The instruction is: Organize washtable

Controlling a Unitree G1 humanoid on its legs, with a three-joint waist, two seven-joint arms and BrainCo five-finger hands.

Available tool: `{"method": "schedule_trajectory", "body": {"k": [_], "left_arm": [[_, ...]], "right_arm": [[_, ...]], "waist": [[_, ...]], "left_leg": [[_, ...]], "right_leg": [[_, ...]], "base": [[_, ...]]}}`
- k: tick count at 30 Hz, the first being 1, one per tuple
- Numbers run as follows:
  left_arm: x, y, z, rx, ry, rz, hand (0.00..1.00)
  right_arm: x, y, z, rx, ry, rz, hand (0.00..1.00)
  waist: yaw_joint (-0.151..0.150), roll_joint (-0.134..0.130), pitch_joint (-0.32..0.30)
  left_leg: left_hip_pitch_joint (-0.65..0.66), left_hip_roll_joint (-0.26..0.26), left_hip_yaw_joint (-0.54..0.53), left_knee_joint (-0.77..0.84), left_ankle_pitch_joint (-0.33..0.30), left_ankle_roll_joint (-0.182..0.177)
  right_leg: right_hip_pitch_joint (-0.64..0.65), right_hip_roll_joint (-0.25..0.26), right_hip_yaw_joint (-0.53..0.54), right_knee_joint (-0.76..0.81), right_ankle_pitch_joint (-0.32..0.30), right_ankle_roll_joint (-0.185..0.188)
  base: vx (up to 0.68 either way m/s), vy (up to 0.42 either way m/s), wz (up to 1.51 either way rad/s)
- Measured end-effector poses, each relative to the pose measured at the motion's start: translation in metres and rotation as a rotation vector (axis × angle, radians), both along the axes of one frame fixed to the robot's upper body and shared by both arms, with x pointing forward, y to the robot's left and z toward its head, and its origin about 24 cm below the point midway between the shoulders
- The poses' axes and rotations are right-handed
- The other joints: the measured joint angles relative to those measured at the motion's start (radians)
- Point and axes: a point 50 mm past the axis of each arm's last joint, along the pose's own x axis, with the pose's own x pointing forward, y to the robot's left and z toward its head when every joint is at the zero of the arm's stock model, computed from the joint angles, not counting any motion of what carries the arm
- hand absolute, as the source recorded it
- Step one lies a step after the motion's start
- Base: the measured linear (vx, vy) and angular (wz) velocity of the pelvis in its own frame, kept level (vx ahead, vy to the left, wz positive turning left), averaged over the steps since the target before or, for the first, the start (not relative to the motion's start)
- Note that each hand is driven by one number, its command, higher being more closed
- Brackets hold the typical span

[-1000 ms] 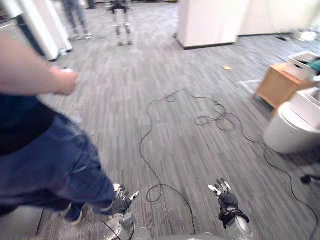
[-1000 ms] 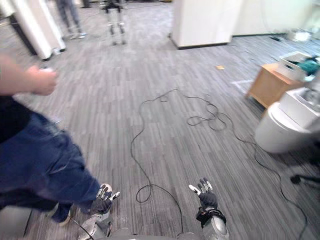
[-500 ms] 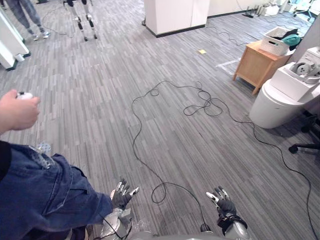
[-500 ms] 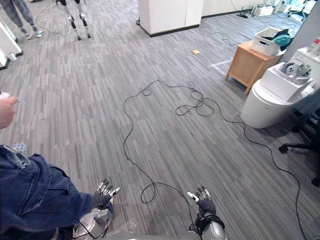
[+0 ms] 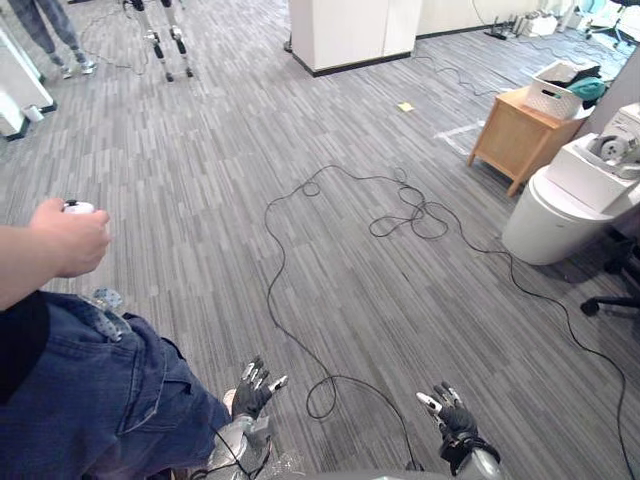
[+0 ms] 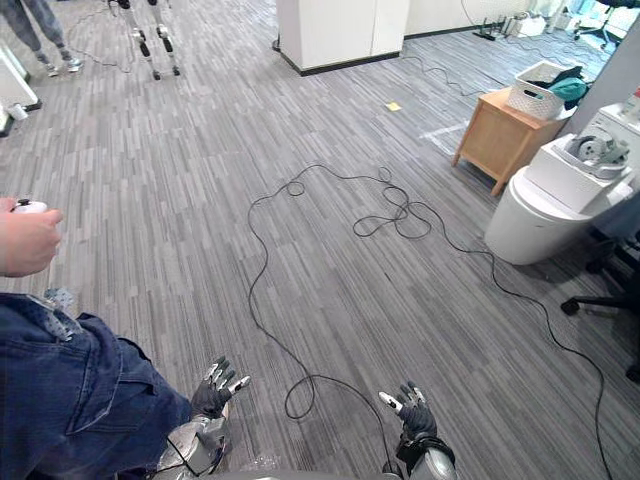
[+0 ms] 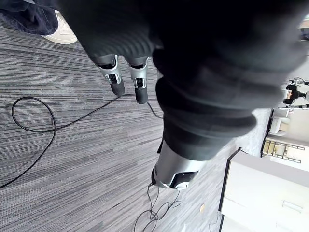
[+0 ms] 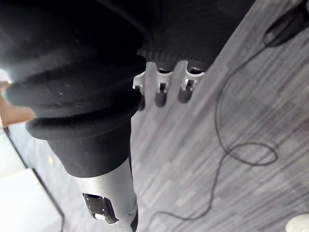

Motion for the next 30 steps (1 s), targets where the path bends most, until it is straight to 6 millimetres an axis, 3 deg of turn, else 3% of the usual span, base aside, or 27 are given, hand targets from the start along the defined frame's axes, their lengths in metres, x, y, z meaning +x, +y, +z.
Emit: {"method": "schedule_trajectory", "body": {"k": [6, 17, 21, 25, 30], "left_arm": [[-0.006, -0.008, -0.005, -0.017, 0.025, -0.047, 0.00], [-0.008, -0.009, -0.008, -0.010, 0.048, -0.073, 0.00], [-0.012, -0.007, -0.012, -0.005, 0.076, -0.073, 0.00], [-0.015, -0.013, -0.014, -0.023, 0.090, -0.073, 0.00], [-0.019, -0.014, -0.018, -0.020, 0.117, -0.078, 0.00]], "right_arm": [[-0.004, 0.009, -0.003, 0.027, 0.015, 0.000, 0.00], [-0.009, 0.018, -0.009, 0.047, 0.051, 0.019, 0.00], [-0.013, 0.020, -0.011, 0.049, 0.065, 0.020, 0.00], [-0.027, 0.018, -0.015, 0.035, 0.105, 0.027, 0.00], [-0.035, 0.018, -0.019, 0.032, 0.141, 0.030, 0.00]], "waist": [[0.001, -0.016, -0.020], [0.001, -0.052, -0.028], [0.001, -0.080, -0.023], [0.000, -0.078, -0.023], [0.000, -0.076, -0.025]], "left_leg": [[0.017, -0.001, -0.010, -0.005, 0.021, -0.033], [0.021, -0.002, -0.013, -0.117, 0.101, -0.007], [0.054, -0.003, -0.009, -0.214, 0.158, -0.022], [0.057, 0.024, -0.010, -0.271, 0.192, -0.048], [0.056, 0.035, -0.010, -0.276, 0.194, -0.052]], "right_leg": [[0.023, -0.005, -0.042, 0.000, 0.018, 0.004], [0.005, 0.001, -0.087, -0.038, 0.019, -0.002], [-0.013, 0.007, -0.105, -0.022, -0.030, -0.002], [-0.027, 0.038, -0.107, -0.033, -0.026, -0.008], [-0.026, 0.050, -0.104, -0.045, -0.024, -0.011]], "base": [[-0.04, -0.012, 0.09], [-0.13, -0.065, 0.01], [-0.22, -0.140, -0.05], [-0.15, -0.113, 0.03], [-0.02, -0.035, -0.02]]}}
